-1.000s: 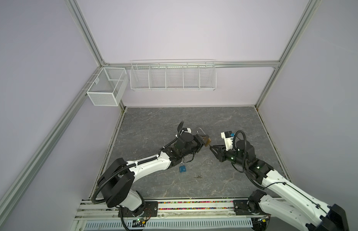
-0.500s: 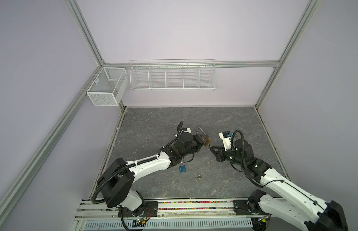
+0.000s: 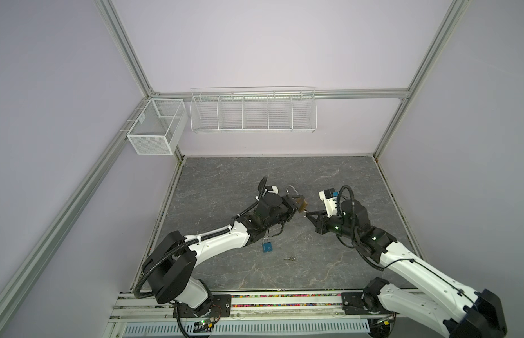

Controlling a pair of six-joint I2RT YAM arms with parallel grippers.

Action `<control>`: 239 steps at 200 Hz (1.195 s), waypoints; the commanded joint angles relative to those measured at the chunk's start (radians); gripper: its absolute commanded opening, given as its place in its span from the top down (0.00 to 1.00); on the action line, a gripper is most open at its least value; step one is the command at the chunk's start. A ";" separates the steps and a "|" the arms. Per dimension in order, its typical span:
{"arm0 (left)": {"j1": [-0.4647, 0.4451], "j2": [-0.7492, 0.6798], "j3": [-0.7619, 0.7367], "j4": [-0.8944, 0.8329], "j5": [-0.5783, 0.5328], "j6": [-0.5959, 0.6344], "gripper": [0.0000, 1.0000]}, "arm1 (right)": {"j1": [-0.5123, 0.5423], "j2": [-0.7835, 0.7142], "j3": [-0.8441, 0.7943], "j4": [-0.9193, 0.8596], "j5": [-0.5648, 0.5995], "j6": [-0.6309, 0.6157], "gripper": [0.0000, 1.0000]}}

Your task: Unlock with the key

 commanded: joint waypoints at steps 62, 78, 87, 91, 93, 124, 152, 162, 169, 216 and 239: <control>-0.004 -0.052 0.025 -0.035 -0.038 0.042 1.00 | -0.001 0.005 0.028 -0.020 -0.010 -0.049 0.93; -0.005 -0.048 0.037 -0.039 -0.026 0.046 1.00 | -0.002 -0.010 0.020 -0.023 0.026 -0.054 0.93; -0.009 -0.046 0.045 -0.050 -0.025 0.050 1.00 | -0.002 -0.017 0.024 -0.032 0.051 -0.057 0.93; -0.010 -0.044 0.047 -0.052 -0.025 0.052 1.00 | -0.002 -0.018 0.027 -0.037 0.059 -0.059 0.94; -0.010 -0.044 0.047 -0.053 -0.026 0.051 1.00 | -0.002 -0.018 0.029 -0.039 0.061 -0.061 0.93; -0.012 -0.040 0.044 -0.030 -0.021 0.042 1.00 | 0.000 0.010 0.056 -0.042 0.029 -0.069 0.93; -0.017 -0.037 0.059 -0.036 -0.031 0.047 1.00 | 0.014 0.034 0.057 -0.015 -0.009 -0.058 0.93; -0.021 -0.035 0.070 -0.059 -0.041 0.063 1.00 | 0.023 0.037 0.058 -0.011 -0.014 -0.056 0.93; -0.022 -0.034 0.077 -0.076 -0.051 0.074 1.00 | 0.032 0.040 0.063 -0.011 -0.016 -0.054 0.94; -0.041 -0.018 0.085 -0.076 -0.076 0.087 1.00 | 0.052 0.025 0.066 -0.031 0.054 -0.041 0.93; -0.054 -0.017 0.085 -0.066 -0.078 0.091 1.00 | 0.045 0.013 0.063 -0.044 0.114 -0.017 0.94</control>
